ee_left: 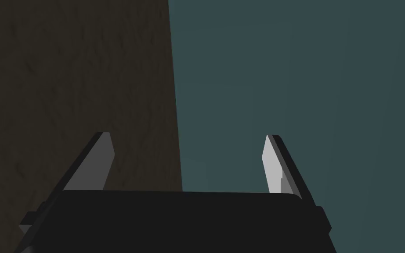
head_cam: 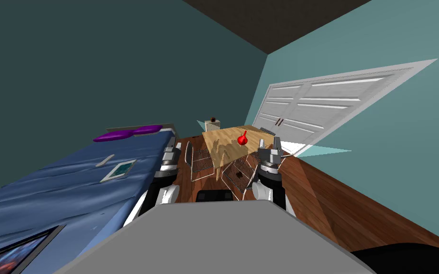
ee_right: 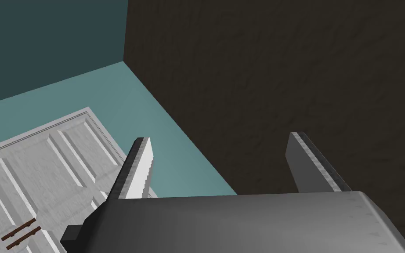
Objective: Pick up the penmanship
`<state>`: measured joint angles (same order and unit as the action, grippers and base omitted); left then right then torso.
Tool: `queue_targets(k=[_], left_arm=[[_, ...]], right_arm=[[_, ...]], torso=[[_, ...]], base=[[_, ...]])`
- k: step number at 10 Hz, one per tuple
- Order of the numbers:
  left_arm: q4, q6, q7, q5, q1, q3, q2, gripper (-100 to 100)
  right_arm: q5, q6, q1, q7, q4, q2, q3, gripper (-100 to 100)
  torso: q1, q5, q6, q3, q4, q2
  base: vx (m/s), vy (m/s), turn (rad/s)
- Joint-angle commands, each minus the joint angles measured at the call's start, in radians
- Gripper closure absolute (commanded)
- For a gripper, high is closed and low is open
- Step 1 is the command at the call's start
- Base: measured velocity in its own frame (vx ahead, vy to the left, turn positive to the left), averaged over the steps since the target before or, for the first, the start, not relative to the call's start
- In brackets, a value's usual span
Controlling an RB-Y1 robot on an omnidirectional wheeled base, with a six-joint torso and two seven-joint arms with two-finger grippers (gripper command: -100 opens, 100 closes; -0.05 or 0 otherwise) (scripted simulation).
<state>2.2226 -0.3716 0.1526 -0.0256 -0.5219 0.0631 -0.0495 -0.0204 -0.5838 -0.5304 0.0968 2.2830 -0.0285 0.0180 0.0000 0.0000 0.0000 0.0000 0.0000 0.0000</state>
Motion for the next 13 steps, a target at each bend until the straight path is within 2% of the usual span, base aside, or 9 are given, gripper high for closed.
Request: queue_targets(k=[1, 4, 8, 9, 11, 12, 13], left_arm=[[0.0, 0.0, 0.0, 0.0, 0.0, 0.0, 0.0, 0], [0.0, 0.0, 0.0, 0.0, 0.0, 0.0, 0.0, 0], [0.0, 0.0, 0.0, 0.0, 0.0, 0.0, 0.0, 0], [0.0, 0.0, 0.0, 0.0, 0.0, 0.0, 0.0, 0], [0.0, 0.0, 0.0, 0.0, 0.0, 0.0, 0.0, 0], [0.0, 0.0, 0.0, 0.0, 0.0, 0.0, 0.0, 0], [0.0, 0.0, 0.0, 0.0, 0.0, 0.0, 0.0, 0]], right_arm=[[-0.005, 0.0, -0.004, 0.0, -0.014, 0.031, -0.002, -100], [-0.021, 0.003, -0.017, -0.001, -0.072, 0.104, -0.004, -100], [-0.05, 0.014, -0.046, -0.006, -0.195, 0.205, -0.001, -100], [-0.05, 0.014, -0.046, -0.006, -0.208, 0.205, -0.001, -100], [-0.064, 0.024, -0.062, -0.012, -0.275, 0.258, 0.003, -100], [-0.064, 0.024, -0.062, -0.012, -0.295, 0.258, 0.003, -100], [-0.071, 0.029, -0.069, -0.015, -0.328, 0.285, 0.004, -100]], torso=[[0.0, 0.0, 0.0, 0.0, 0.0, 0.0], [-0.003, -0.001, 0.0, 0.003, 0.001, 0.006], [-0.006, -0.001, 0.0, 0.005, 0.002, 0.008], [-0.006, -0.001, 0.0, 0.005, 0.002, 0.008], [-0.003, -0.001, 0.0, 0.003, 0.001, 0.006], [-0.004, -0.001, 0.0, 0.003, 0.001, 0.006], [-0.004, -0.001, 0.0, 0.003, 0.001, 0.005]], base=[[-0.027, -0.015, 0.085], [-0.09, -0.044, 0.114], [-0.119, -0.074, 0.205], [-0.098, -0.039, 0.057], [-0.087, -0.028, 0.195], [-0.074, -0.031, 0.096], [-0.076, -0.017, 0.151]])
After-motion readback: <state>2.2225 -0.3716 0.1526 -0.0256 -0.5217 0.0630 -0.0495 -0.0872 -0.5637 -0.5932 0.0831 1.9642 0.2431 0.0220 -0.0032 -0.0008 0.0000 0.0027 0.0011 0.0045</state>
